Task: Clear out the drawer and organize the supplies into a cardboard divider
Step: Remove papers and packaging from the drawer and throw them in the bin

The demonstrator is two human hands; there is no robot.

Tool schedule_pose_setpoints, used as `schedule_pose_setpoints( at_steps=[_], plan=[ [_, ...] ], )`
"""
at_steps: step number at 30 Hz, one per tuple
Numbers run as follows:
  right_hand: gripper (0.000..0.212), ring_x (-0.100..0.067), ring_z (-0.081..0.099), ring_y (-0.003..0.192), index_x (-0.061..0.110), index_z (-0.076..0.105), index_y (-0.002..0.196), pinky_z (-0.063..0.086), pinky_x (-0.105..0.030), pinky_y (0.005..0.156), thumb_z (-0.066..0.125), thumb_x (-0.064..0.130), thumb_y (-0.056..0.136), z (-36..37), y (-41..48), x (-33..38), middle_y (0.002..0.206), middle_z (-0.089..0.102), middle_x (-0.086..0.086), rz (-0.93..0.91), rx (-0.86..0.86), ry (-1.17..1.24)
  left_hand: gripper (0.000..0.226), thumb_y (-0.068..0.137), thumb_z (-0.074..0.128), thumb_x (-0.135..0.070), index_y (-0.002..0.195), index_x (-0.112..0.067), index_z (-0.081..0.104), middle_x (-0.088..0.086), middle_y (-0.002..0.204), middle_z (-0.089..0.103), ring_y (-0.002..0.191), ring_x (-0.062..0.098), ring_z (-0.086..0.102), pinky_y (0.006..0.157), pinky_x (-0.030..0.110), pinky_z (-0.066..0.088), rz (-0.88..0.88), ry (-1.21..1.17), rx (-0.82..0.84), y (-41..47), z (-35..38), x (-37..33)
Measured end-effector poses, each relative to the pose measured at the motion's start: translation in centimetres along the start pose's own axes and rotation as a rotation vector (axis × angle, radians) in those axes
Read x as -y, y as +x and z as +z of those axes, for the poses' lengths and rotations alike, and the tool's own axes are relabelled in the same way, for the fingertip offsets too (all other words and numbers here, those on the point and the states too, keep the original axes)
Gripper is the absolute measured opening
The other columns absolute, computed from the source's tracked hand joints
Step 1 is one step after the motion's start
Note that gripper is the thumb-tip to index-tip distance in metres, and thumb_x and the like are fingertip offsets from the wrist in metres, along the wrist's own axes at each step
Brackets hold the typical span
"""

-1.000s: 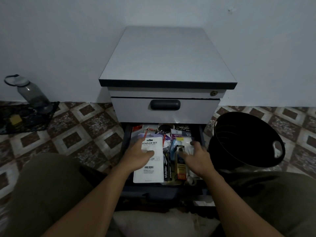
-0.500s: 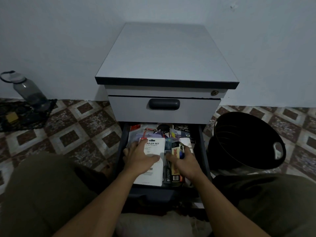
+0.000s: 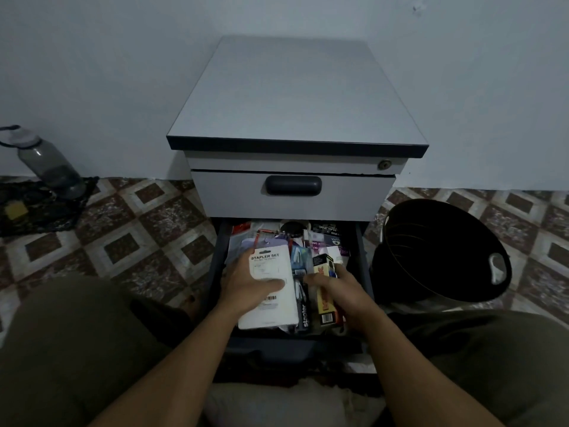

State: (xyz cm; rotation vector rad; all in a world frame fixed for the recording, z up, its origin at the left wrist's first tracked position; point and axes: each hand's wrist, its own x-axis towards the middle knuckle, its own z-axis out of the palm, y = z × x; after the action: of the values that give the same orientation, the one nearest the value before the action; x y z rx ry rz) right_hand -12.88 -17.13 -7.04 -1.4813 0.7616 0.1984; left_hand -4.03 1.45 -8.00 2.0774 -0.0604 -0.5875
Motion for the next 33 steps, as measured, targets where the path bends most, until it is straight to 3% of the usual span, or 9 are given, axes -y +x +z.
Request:
schedule_pose_setpoints(
  at_steps=[1, 5, 10, 15, 18, 23, 28, 31, 33],
  plan=[
    [0.082, -0.023, 0.065, 0.108, 0.023, 0.044, 0.128, 0.053, -0.044, 0.095, 0.087, 0.043, 0.061, -0.1, 0.2, -0.1, 0.123, 0.064, 0.001, 0.011, 0.019, -0.007, 0.070, 0.059, 0.087, -0.027, 0.120, -0.039, 0.054, -0.016, 0.105, 0.069, 0.097, 0.007, 0.066, 0.087, 0.037, 0.056, 0.016, -0.001, 0.016, 0.0, 0.0, 0.2],
    [0.038, -0.025, 0.072, 0.093, 0.016, 0.056, 0.110, 0.057, -0.042, 0.084, 0.077, 0.020, 0.078, -0.4, 0.3, -0.3, 0.101, 0.075, -0.004, -0.024, 0.054, 0.053, 0.064, 0.060, 0.090, -0.025, 0.111, -0.041, 0.055, -0.017, 0.103, 0.070, 0.097, 0.006, 0.066, 0.082, 0.030, 0.054, 0.054, -0.015, 0.020, 0.0, 0.0, 0.2],
    [0.054, -0.026, 0.069, 0.069, 0.006, 0.055, 0.123, 0.052, -0.032, 0.056, 0.072, 0.013, 0.073, -0.7, 0.1, 0.0, 0.090, 0.070, -0.011, 0.010, 0.075, 0.175, 0.101, 0.060, 0.092, -0.017, 0.141, -0.036, 0.034, -0.013, 0.112, 0.067, 0.101, 0.009, 0.065, 0.084, 0.034, 0.057, 0.009, -0.143, 0.034, -0.1, -0.3, -0.3],
    [0.032, -0.021, 0.061, 0.056, 0.002, 0.059, 0.111, 0.048, -0.024, 0.047, 0.067, 0.014, 0.083, -0.9, -0.3, 0.2, 0.078, 0.065, -0.012, 0.009, 0.197, 0.255, 0.082, 0.069, 0.085, -0.020, 0.136, -0.036, 0.041, -0.010, 0.105, 0.072, 0.092, 0.012, 0.070, 0.078, 0.034, 0.058, -0.044, -0.159, 0.076, -0.2, -0.6, -0.6],
    [0.045, -0.024, 0.063, 0.068, 0.001, 0.061, 0.116, 0.054, -0.029, 0.057, 0.070, 0.024, 0.079, -0.9, -0.3, 0.1, 0.092, 0.063, -0.015, 0.029, 0.246, 0.296, 0.081, 0.062, 0.080, -0.042, 0.135, -0.035, 0.044, -0.007, 0.103, 0.072, 0.089, 0.016, 0.071, 0.082, 0.040, 0.058, -0.095, -0.134, 0.118, 0.0, -1.2, -0.7],
    [0.026, -0.026, 0.068, 0.067, 0.005, 0.061, 0.108, 0.057, -0.037, 0.066, 0.064, 0.020, 0.087, 0.2, -0.3, 0.2, 0.083, 0.069, -0.012, 0.070, 0.324, 0.411, 0.066, 0.067, 0.073, -0.056, 0.127, -0.045, 0.048, -0.012, 0.108, 0.067, 0.097, 0.015, 0.068, 0.096, 0.043, 0.052, -0.059, -0.073, 0.210, -0.1, -1.4, -1.2],
    [0.060, -0.043, 0.065, 0.104, 0.002, 0.057, 0.129, 0.058, -0.047, 0.074, 0.079, 0.023, 0.077, 2.2, -0.6, 0.7, 0.122, 0.064, -0.028, -0.011, 0.344, 0.407, 0.096, 0.065, 0.064, -0.079, 0.146, -0.062, 0.015, -0.016, 0.128, 0.052, 0.113, 0.015, 0.060, 0.101, 0.038, 0.048, -0.033, -0.026, 0.227, -0.7, -0.8, -1.4],
    [0.065, -0.047, 0.062, 0.108, 0.003, 0.056, 0.131, 0.057, -0.049, 0.076, 0.079, 0.025, 0.075, 2.8, -0.6, 0.6, 0.126, 0.060, -0.030, -0.032, 0.355, 0.400, 0.066, 0.070, 0.063, -0.076, 0.124, -0.080, 0.026, -0.007, 0.135, 0.055, 0.114, 0.018, 0.061, 0.099, 0.047, 0.051, -0.041, -0.052, 0.236, -1.0, -0.4, -0.9],
    [0.066, -0.049, 0.060, 0.112, 0.005, 0.055, 0.131, 0.056, -0.056, 0.082, 0.080, 0.026, 0.073, 2.9, -0.7, 0.5, 0.127, 0.058, -0.031, -0.034, 0.348, 0.402, 0.073, 0.070, 0.063, -0.079, 0.131, -0.076, 0.023, -0.001, 0.143, 0.047, 0.120, 0.021, 0.058, 0.096, 0.047, 0.052, -0.033, -0.059, 0.235, -1.0, -0.4, -1.0]
  ],
)
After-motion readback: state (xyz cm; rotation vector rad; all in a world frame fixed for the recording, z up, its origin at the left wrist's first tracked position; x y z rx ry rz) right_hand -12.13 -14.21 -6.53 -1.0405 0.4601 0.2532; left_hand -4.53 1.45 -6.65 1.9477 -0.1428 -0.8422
